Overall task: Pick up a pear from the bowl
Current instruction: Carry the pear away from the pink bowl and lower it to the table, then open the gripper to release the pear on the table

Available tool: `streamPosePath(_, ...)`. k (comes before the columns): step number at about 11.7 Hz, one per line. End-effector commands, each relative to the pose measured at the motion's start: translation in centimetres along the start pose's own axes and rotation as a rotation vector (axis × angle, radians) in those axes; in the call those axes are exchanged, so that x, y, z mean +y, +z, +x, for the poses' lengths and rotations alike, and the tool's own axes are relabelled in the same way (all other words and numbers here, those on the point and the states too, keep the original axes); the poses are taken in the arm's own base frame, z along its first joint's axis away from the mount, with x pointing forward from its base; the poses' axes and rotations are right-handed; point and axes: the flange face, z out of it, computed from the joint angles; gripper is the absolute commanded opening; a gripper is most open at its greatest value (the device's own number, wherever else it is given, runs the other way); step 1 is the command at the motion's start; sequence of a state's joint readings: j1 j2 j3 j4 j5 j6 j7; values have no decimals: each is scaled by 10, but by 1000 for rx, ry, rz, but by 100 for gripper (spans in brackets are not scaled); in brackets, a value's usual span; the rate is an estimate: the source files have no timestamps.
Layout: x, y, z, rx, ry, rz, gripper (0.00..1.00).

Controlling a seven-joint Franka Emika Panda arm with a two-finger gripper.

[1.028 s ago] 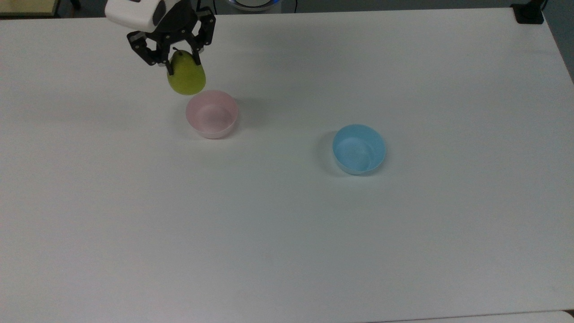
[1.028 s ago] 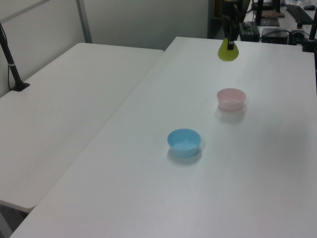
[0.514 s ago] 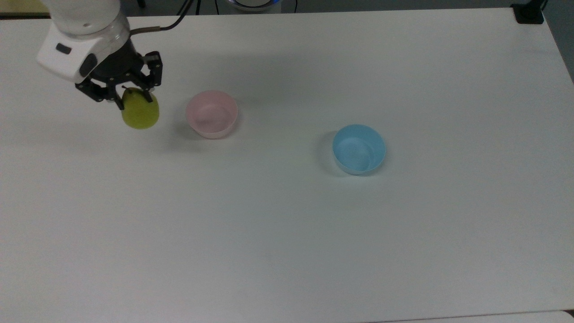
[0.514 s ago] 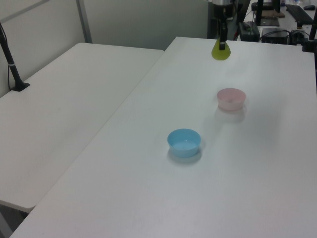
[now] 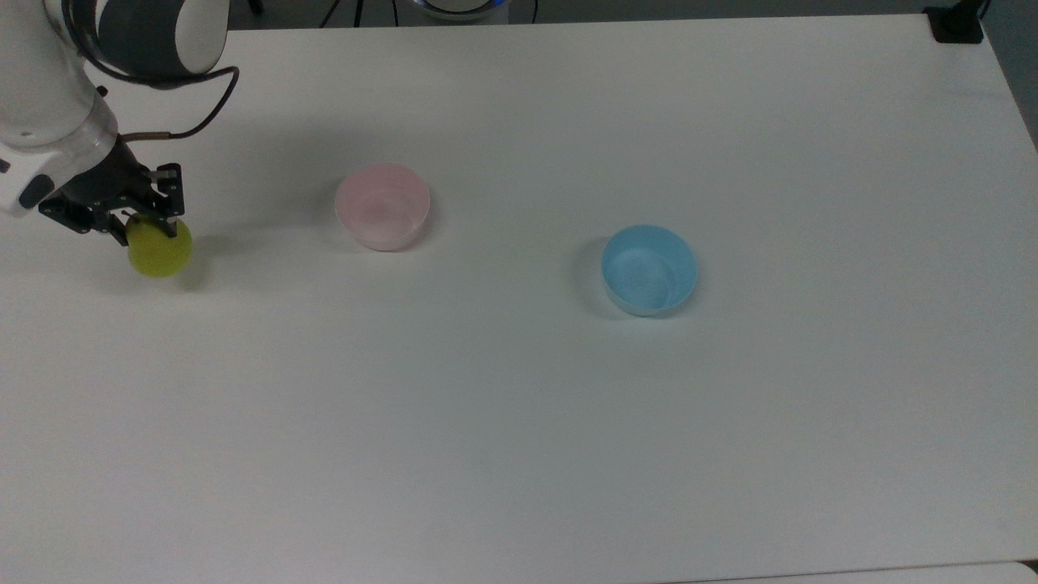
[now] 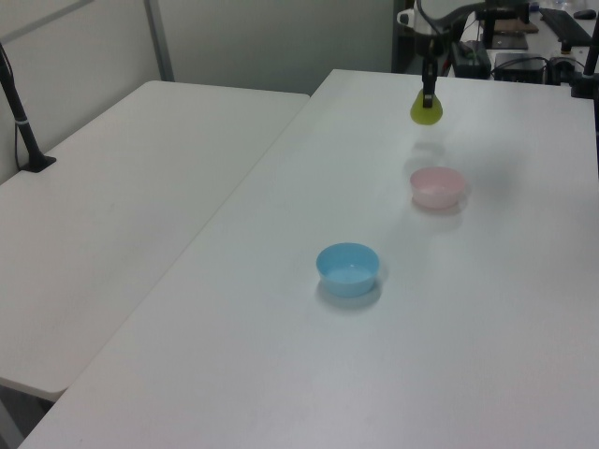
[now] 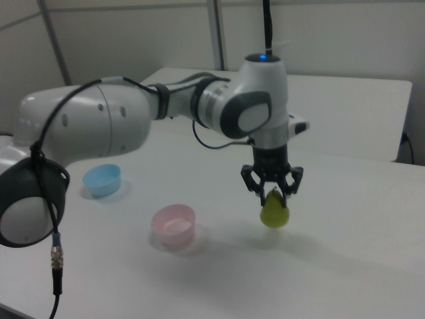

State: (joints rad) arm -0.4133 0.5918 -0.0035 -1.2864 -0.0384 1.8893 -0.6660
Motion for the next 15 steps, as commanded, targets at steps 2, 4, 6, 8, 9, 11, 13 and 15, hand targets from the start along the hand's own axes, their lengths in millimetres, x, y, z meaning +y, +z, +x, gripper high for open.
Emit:
streamPosePath(2,20,39,-1,-17,-6,-28,0)
streamPosePath(4,21,44,-1,-20,-2,-27,0)
streamPosePath(6,21,45,-1,-19,8,-23,13)
streamPosePath(8,20,43,-2,-21,52,-23,100)
streamPosePath(9,17,27,-2,-11,73,-33,100)
streamPosePath(11,5,-28,-3,32,100,-65,100)
streamPosePath(13,-45,-92,2,0,102,-96,100)
streamPosePath(15,-90,-156,-11,-14,125,-97,100)
